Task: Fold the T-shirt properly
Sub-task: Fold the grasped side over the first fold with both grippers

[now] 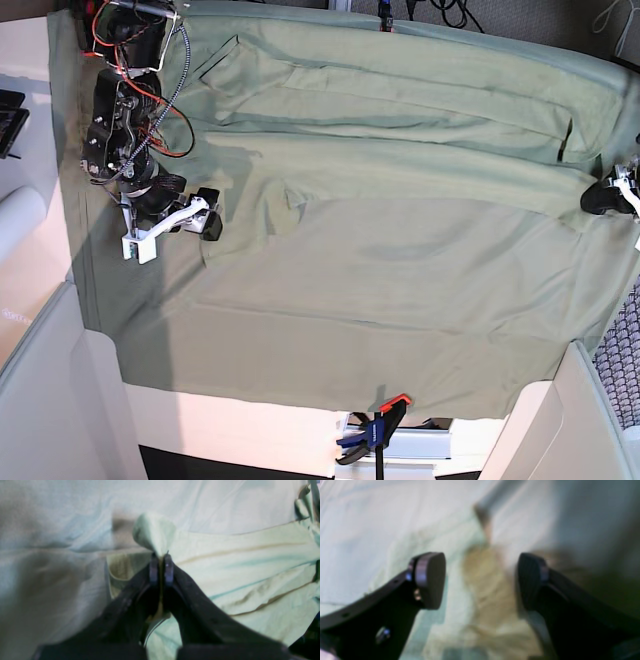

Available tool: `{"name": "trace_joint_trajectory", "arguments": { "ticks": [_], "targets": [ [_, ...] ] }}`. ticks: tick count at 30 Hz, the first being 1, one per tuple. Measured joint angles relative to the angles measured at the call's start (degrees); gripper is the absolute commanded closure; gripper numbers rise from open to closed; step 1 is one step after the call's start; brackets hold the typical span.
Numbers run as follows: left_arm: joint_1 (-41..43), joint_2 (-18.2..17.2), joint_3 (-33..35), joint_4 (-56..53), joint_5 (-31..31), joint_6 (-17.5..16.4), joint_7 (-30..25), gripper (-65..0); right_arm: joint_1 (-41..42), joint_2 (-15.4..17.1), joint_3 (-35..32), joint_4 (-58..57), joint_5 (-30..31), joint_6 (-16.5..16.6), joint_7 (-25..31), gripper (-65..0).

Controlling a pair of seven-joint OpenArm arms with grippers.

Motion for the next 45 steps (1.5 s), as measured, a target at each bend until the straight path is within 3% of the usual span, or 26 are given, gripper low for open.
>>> {"name": "trace_joint_trajectory", "arguments": {
  "ticks": [8, 10, 13, 14, 19, 23, 29, 37, 45],
  "targets": [
    [0.02, 0.44, 0.0, 0.0, -0.28, 0.02, -0.02, 0.0, 0.13, 0.13, -4.63, -0.94, 0.22, 0.0, 1.11, -43.1],
    [0.0, 0.83, 0.0, 0.0, -0.17, 0.02, 0.0, 0.0, 0.13, -0.17, -4.63, -0.96, 0.2, -0.02, 1.09, -32.9],
    [0.0, 1.62, 0.0, 0.0, -0.17, 0.02, 0.0, 0.0, -0.02, -1.14, -4.63, -1.09, -0.46, -0.02, 0.72, -5.4],
    [0.02, 1.84, 0.0, 0.0, -0.17, 0.0, -0.02, 0.0, -0.04, -1.44, -4.63, -1.11, -0.81, -0.02, 0.74, 0.0],
    [0.0, 1.73, 0.0, 0.0, -0.2, 0.02, -0.02, 0.0, -0.02, -1.55, -4.76, -1.09, -1.05, -0.02, 0.35, 0.0],
    [0.0, 1.09, 0.0, 0.02, -0.37, 0.0, 1.03, 0.0, -1.49, -1.53, -4.74, 4.09, 1.62, -0.15, -6.45, 0.0],
    [2.25, -2.16, 0.0, 1.9, -9.84, -0.07, 9.49, 0.0, -11.85, -0.61, -4.83, 23.65, 4.31, -0.2, -9.46, 0.0],
    [10.69, -5.99, -0.04, 10.34, -10.21, 0.02, 10.12, 0.0, -21.51, 4.15, -4.83, 40.37, 7.15, 0.07, -12.98, 0.0],
    [11.89, -7.72, 0.0, 11.52, -11.15, 0.02, 12.79, 0.0, -28.85, 4.46, -3.58, 44.68, 8.22, 0.07, -13.75, 0.0]
  ]
}}
